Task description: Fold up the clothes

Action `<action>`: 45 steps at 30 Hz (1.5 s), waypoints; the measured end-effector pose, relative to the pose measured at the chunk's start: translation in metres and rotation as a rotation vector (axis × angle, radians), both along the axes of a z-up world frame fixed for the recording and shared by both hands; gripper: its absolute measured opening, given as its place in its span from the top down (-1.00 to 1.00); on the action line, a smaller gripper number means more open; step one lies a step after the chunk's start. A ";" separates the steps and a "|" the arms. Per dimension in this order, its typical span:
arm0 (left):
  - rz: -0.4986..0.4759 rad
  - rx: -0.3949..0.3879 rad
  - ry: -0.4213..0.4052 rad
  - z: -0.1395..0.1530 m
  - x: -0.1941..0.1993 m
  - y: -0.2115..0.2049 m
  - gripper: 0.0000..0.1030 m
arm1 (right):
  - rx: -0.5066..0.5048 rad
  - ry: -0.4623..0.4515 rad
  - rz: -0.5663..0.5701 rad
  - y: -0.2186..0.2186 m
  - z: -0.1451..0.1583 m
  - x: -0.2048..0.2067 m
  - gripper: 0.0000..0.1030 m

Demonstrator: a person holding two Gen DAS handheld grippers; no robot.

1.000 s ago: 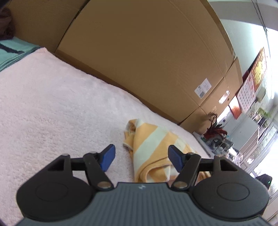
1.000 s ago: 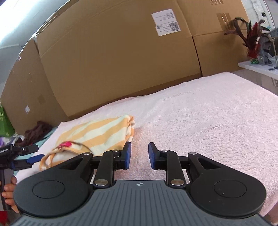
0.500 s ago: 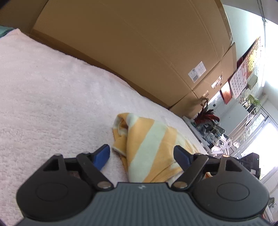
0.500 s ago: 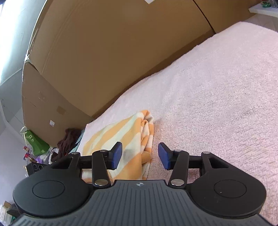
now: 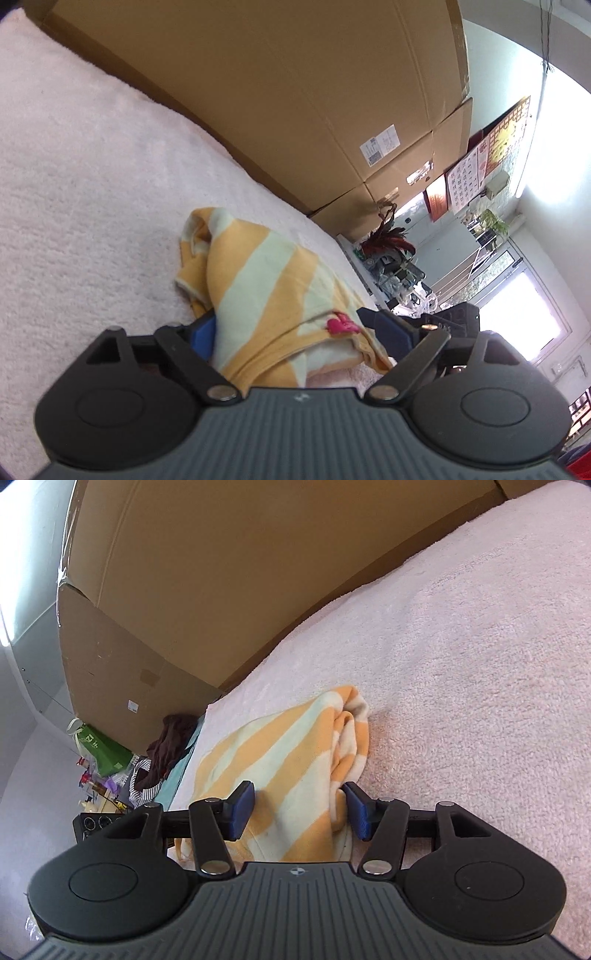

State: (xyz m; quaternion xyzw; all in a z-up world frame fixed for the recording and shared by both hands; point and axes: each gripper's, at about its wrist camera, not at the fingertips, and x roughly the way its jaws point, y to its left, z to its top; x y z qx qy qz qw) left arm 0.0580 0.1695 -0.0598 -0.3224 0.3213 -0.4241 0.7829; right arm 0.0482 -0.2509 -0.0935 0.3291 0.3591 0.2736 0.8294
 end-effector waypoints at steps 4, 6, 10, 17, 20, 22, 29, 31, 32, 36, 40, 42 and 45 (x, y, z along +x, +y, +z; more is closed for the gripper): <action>-0.005 -0.025 -0.002 0.000 0.000 -0.001 -0.97 | -0.023 -0.055 0.008 0.005 -0.002 0.000 -0.08; -0.007 -0.038 -0.004 0.000 0.000 -0.001 -0.97 | -0.024 -0.069 0.009 0.003 -0.003 -0.001 -0.01; -0.012 -0.063 -0.006 0.000 0.000 -0.001 -0.94 | -0.029 -0.084 0.005 0.001 -0.005 -0.002 0.07; 0.038 -0.196 -0.021 -0.010 -0.007 -0.005 -0.88 | -0.049 -0.126 -0.006 0.003 -0.008 -0.006 0.09; 0.113 -0.181 -0.018 -0.015 -0.013 -0.009 -0.43 | -0.071 -0.166 -0.029 0.004 -0.010 -0.011 0.11; 0.155 -0.164 -0.003 -0.017 -0.015 -0.010 -0.13 | -0.076 -0.188 -0.044 0.005 -0.012 -0.014 0.14; 0.215 -0.097 0.042 -0.022 -0.013 -0.009 0.69 | -0.088 -0.241 -0.083 0.005 -0.014 -0.021 0.15; 0.226 -0.064 0.019 -0.020 -0.017 -0.012 0.71 | -0.093 -0.254 -0.095 0.006 -0.015 -0.022 0.15; 0.230 -0.064 0.015 -0.020 -0.017 -0.012 0.73 | -0.096 -0.262 -0.101 0.007 -0.016 -0.023 0.15; 0.246 -0.055 -0.006 -0.019 -0.020 -0.011 0.79 | -0.100 -0.276 -0.109 0.007 -0.016 -0.024 0.14; 0.259 0.019 -0.072 -0.010 -0.025 -0.019 0.82 | -0.101 -0.280 -0.106 0.009 -0.016 -0.024 0.14; 0.265 0.047 -0.109 -0.003 -0.027 -0.021 0.83 | -0.090 -0.257 -0.110 0.009 -0.014 -0.022 0.14; 0.272 0.044 -0.138 0.007 -0.025 -0.020 0.83 | -0.074 -0.228 -0.116 0.009 -0.009 -0.020 0.27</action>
